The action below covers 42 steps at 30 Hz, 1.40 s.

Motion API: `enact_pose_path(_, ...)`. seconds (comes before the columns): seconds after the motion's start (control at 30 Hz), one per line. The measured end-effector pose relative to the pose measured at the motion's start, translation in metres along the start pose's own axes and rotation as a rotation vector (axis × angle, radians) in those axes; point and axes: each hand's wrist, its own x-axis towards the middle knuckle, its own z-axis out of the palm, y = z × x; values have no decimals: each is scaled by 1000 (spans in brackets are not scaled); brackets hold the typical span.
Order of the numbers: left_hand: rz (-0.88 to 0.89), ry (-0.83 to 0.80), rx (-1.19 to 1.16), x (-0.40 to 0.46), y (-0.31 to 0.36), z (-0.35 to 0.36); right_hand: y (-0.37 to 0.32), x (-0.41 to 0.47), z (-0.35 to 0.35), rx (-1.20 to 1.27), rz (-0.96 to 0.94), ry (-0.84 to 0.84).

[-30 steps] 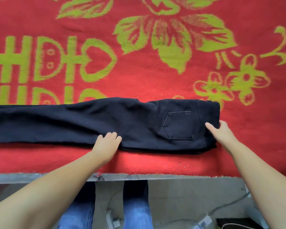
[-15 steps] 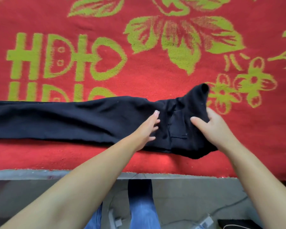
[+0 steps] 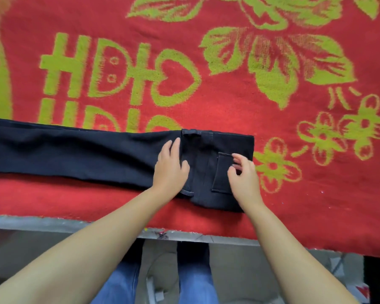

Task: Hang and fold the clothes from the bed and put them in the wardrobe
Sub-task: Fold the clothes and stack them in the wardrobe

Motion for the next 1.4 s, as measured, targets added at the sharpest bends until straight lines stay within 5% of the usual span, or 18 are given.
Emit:
enact_pose_path(0.1, 67, -107, -101, -17, 21, 29, 32, 20, -28, 15, 221, 2)
enact_pose_path(0.27, -261, -238, -474, 1, 38, 27, 29, 32, -31, 442, 458, -233)
enact_pose_path(0.43, -489, -366, -900, 17, 21, -18, -26, 13, -40, 574, 299, -440)
enact_pose_path(0.6, -401, -535, -1132, 4, -9, -73, -124, -24, 0, 481, 17, -637)
enact_pose_path(0.73, -454, -369, -1308, -5, -62, -134, -183, -51, 91, 432, -50, -735)
enact_pose_path(0.8, -478, -213, -1235, -2, -106, -158, -191, -56, 133, 277, -90, -805)
enact_pose_path(0.9, -510, 39, -756, 10, -165, -168, -178, -51, 159, 86, -77, -749)
enact_pose_path(0.97, -446, 115, -577, 13, -178, -160, -156, -41, 156, 105, -10, -468)
enact_pose_path(1.07, -304, 23, -435, 10, -165, -133, -117, -22, 141, 68, 115, -100)
enact_pose_path(1.2, -347, -123, -448, 18, -153, -117, -102, -9, 144, 326, 449, -370)
enact_pose_path(1.4, -522, -300, -930, 20, -182, -168, -166, -27, 135, 533, 282, -542)
